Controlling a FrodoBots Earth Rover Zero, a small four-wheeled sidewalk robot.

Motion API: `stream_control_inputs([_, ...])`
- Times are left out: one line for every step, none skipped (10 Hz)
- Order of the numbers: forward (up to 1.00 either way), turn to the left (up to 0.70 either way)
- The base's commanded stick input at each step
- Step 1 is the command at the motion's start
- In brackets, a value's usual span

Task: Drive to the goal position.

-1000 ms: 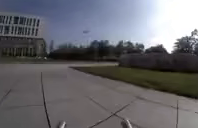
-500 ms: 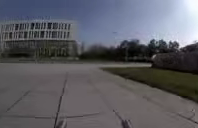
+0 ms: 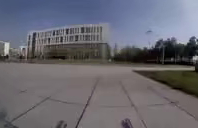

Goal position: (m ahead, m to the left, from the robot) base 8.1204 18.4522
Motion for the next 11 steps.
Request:
stream_control_inputs([1.00, 0.40])
stream_control_inputs([1.00, 0.40])
stream_control_inputs([1.00, 0.40])
stream_control_inputs([1.00, 0.40])
stream_control_inputs([1.00, 0.40])
stream_control_inputs([1.00, 0.40])
stream_control_inputs([1.00, 0.25])
stream_control_inputs([1.00, 0.11])
stream_control_inputs([1.00, 0.04])
stream_control_inputs([1.00, 0.00])
stream_control_inputs([1.00, 0.00])
